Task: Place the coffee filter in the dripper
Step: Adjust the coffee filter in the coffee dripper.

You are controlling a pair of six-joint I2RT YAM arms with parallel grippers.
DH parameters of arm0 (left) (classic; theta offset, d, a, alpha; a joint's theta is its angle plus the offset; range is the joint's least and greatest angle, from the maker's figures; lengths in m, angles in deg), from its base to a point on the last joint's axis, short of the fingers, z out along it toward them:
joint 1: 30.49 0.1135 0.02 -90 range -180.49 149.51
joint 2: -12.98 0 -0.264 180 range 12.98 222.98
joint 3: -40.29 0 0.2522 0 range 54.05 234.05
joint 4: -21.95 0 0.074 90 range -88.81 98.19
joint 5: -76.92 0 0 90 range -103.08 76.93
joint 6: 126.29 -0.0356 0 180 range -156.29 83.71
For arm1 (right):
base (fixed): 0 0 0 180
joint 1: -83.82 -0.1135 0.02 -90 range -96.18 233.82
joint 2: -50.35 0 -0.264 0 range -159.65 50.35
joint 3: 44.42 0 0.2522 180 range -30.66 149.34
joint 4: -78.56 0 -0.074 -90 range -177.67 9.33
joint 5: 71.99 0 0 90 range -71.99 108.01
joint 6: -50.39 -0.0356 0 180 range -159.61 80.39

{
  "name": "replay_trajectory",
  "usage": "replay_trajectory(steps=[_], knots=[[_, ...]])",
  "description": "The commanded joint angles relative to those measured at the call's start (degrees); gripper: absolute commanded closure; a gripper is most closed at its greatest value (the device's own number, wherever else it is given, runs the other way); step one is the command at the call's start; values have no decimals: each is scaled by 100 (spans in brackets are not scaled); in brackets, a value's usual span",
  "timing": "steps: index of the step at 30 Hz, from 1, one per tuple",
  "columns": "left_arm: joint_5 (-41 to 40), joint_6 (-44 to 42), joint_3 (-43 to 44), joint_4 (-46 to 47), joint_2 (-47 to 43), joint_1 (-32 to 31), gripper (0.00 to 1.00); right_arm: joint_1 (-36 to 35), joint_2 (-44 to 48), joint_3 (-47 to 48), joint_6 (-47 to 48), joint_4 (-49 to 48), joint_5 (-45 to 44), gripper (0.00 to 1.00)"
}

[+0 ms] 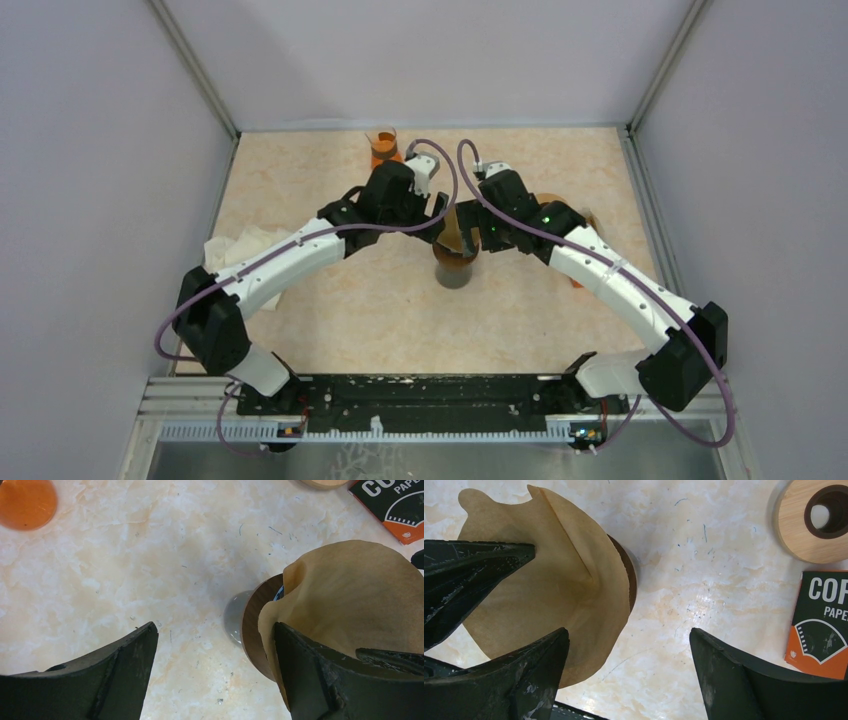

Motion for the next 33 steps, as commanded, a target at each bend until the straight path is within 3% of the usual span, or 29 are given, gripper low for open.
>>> replay_trajectory(steps=[1, 33], knots=[[-70, -85, 243, -160, 100, 44, 9, 77, 73, 29, -8, -218, 55, 9], [173, 63, 330, -121, -122, 44, 5, 81, 459, 3, 20, -599, 138, 9]])
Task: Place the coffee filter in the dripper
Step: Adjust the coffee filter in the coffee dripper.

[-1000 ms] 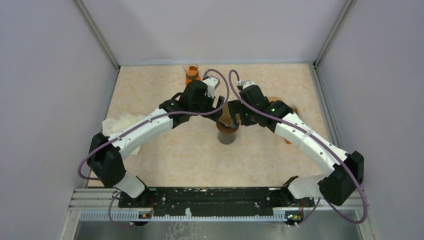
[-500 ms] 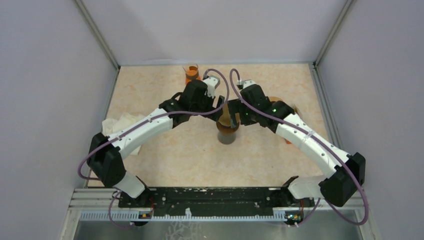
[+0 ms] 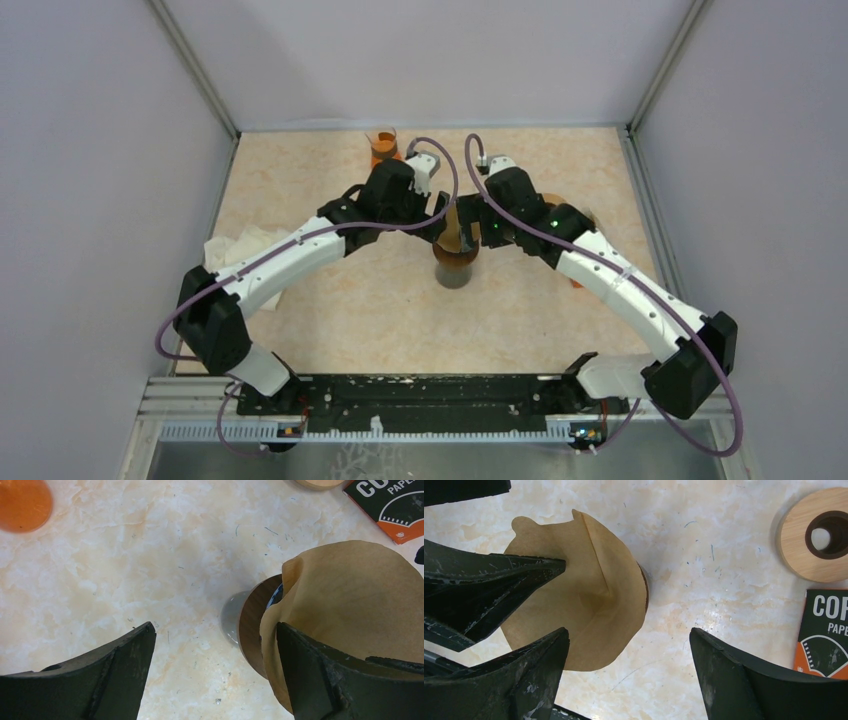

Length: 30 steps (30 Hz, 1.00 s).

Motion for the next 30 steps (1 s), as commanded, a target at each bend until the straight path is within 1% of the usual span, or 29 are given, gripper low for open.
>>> replay_trajectory(steps=[1, 11, 16, 30], knots=[[72, 54, 226, -38, -192, 22, 5, 80, 242, 21, 15, -265, 12, 9], [194, 130, 212, 41, -346, 72, 2, 75, 412, -80, 33, -507, 189, 9], [213, 148, 198, 26, -325, 100, 2, 85, 343, -100, 34, -475, 136, 9], [145, 221, 156, 26, -150, 224, 3, 86, 31, 85, 136, 337, 68, 9]])
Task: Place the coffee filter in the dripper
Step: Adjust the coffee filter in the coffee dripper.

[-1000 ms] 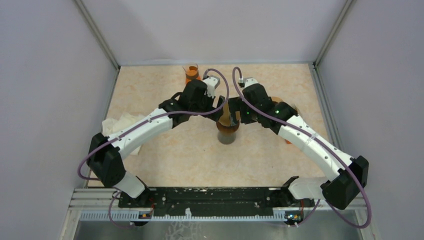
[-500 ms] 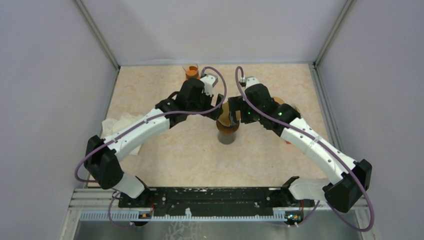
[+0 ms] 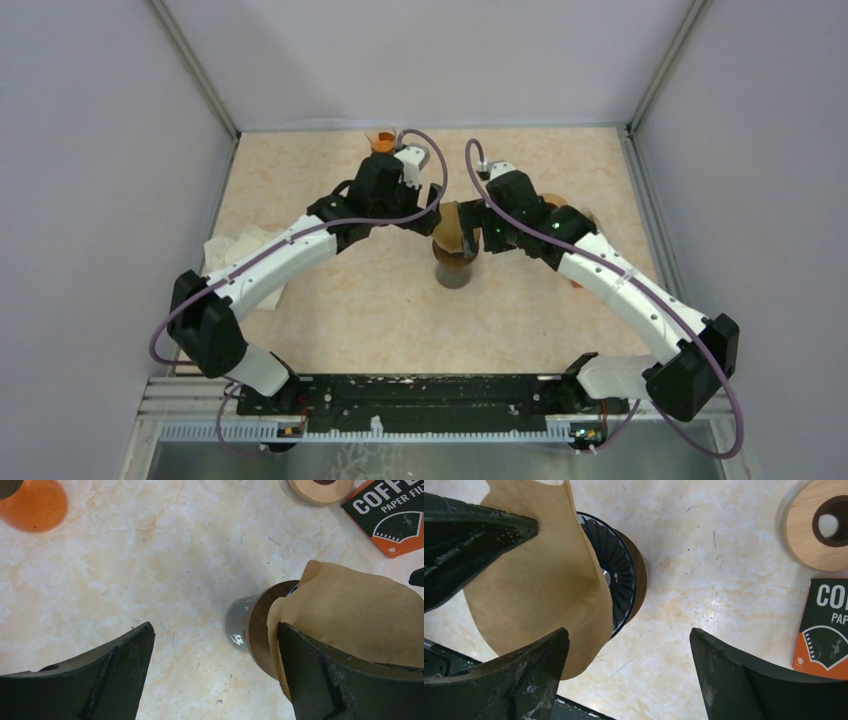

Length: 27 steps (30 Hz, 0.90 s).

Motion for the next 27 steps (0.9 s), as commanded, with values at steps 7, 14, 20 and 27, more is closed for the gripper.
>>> replay_trajectory(steps=[7, 14, 20, 27], knots=[[-77, 27, 159, -28, 38, 21, 3, 66, -113, 329, 220, 348, -110, 9], [69, -40, 190, -56, 56, 12, 4, 70, -222, 486, 229, 202, 2, 9], [95, -71, 183, -92, 30, 12, 4, 68, -385, 795, 165, 28, -78, 9], [119, -66, 199, -83, 43, 8, 4, 70, -718, 996, 138, 35, -33, 9]])
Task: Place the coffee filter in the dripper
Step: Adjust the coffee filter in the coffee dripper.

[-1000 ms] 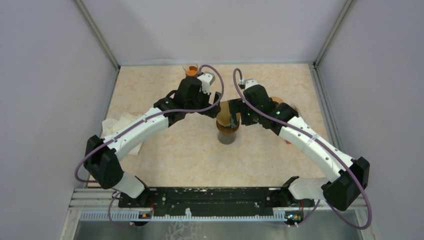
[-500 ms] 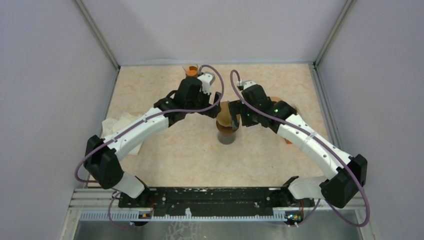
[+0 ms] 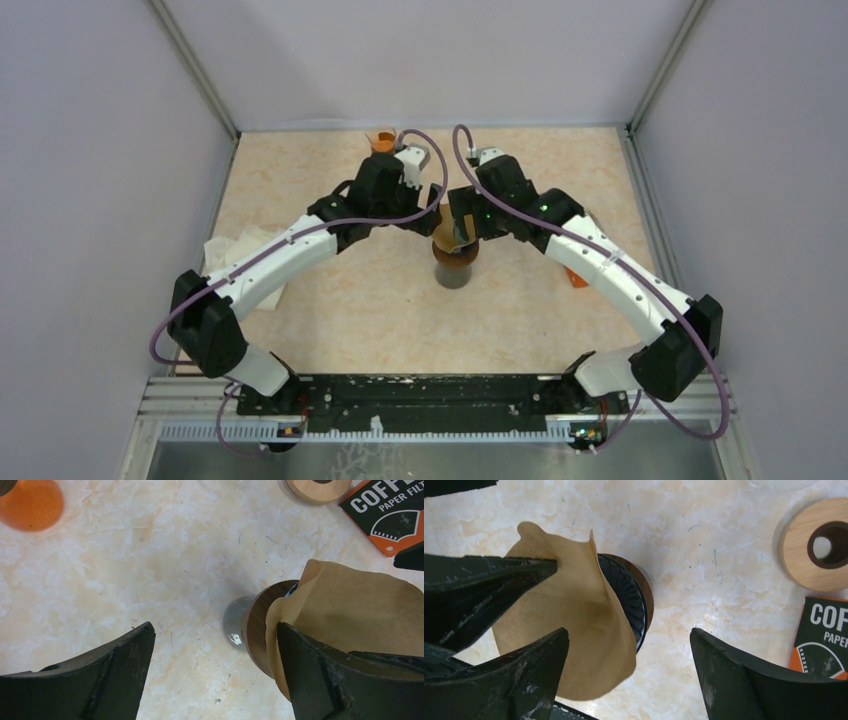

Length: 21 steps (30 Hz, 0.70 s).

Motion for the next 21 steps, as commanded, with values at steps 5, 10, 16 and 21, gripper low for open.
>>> replay_trajectory(steps=[5, 10, 16, 21], knots=[[61, -40, 186, -66, 25, 10, 4, 64, -343, 293, -15, -158, 118, 9], [72, -24, 186, -71, 30, 10, 4, 65, -356, 193, 10, -11, 143, 9], [20, -25, 193, -80, 34, 10, 4, 63, -355, 186, 154, 360, 76, 9], [9, -21, 208, -116, 48, 10, 4, 85, -303, 179, 225, 504, 11, 9]])
